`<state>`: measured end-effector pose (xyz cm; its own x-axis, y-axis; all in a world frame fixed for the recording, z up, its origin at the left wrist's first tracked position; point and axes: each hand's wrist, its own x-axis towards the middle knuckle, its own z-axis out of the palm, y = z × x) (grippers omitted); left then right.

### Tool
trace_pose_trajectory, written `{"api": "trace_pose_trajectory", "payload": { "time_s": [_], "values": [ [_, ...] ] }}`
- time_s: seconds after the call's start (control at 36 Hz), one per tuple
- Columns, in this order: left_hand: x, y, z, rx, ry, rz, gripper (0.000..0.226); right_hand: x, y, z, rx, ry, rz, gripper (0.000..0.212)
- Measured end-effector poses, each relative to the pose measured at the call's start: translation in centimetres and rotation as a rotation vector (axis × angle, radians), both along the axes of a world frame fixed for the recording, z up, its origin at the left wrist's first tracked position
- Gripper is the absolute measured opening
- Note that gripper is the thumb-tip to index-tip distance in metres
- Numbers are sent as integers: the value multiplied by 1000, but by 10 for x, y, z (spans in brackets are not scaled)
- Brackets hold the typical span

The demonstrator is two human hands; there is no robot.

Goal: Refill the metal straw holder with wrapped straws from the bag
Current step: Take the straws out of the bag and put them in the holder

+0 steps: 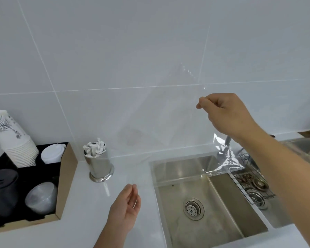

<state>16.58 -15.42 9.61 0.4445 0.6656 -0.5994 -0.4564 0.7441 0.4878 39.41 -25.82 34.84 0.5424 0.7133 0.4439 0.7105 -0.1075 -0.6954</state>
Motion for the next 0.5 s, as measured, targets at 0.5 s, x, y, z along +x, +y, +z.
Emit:
{"api": "trace_pose_trajectory", "payload": {
  "time_s": [0.5],
  "values": [
    [-133, -15, -38, 26, 330, 13, 8, -28, -6, -133, -141, 308, -87, 26]
  ]
}}
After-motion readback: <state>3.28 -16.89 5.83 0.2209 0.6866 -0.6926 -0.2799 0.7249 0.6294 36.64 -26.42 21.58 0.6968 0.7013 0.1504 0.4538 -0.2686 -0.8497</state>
